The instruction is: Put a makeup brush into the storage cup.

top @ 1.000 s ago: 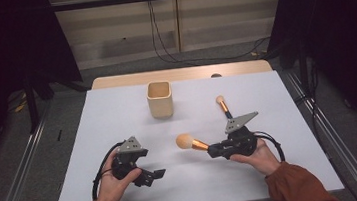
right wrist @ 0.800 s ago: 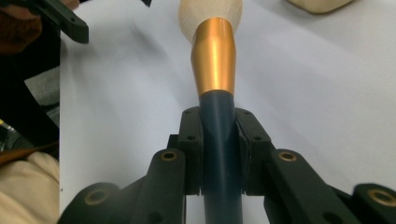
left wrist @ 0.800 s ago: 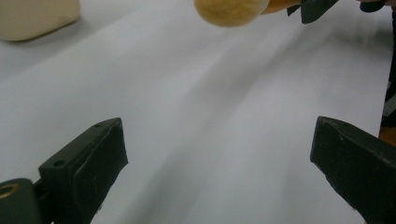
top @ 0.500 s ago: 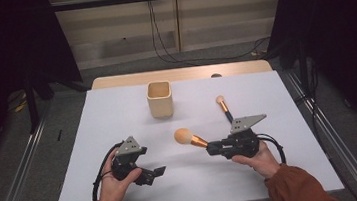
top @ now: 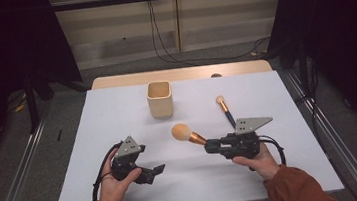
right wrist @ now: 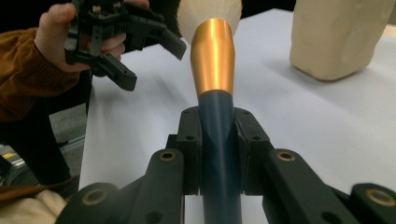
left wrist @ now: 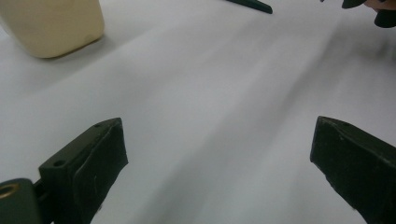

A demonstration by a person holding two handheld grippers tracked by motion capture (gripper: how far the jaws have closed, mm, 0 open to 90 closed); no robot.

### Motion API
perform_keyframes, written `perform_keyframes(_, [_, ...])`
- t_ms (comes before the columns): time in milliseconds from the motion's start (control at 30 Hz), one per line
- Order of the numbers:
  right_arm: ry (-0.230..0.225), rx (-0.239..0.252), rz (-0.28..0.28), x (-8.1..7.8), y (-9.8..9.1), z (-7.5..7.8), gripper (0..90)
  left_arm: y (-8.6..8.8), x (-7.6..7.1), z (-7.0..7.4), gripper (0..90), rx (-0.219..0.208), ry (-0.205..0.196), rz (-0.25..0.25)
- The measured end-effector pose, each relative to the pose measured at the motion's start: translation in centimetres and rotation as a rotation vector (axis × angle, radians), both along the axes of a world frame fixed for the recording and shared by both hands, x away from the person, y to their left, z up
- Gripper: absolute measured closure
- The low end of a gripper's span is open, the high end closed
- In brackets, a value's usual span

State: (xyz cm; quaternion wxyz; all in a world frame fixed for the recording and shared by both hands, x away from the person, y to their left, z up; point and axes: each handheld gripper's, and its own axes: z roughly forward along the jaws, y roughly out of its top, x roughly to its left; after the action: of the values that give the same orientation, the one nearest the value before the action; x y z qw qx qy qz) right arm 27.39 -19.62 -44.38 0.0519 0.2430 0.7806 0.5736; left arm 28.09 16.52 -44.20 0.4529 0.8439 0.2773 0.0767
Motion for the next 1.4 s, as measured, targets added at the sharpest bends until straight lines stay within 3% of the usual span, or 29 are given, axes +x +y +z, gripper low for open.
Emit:
perform_keyframes(267, [-0.075,0.069,0.007,-0.3,-0.1,0.5,75.2,0.2,-0.2,0.3,4.5,-0.031,-0.035,0.021])
perform_keyframes(400, [-0.105,0.091,-0.001,-0.4,-0.2,0.6,75.2,0.2,-0.1,0.5,4.5,-0.078,-0.038,0.034])
perform_keyframes(633, [-0.107,0.108,-0.009,-0.3,-0.3,0.7,75.2,-0.1,-0.1,0.7,7.2,-0.135,-0.096,0.015])
perform_keyframes(833, [-0.098,0.106,0.001,-0.2,-0.2,0.7,75.2,-1.0,-0.1,0.9,10.1,-0.215,-0.08,-0.029])
perform_keyframes(1000, [-0.094,0.103,0.012,-0.2,-0.1,0.7,75.2,-1.8,0.1,1.1,9.0,-0.295,-0.107,-0.051])
perform_keyframes(1400, [-0.094,0.107,0.039,-0.2,0.3,0.8,75.1,-3.9,0.4,1.3,5.4,-0.342,-0.095,-0.12])
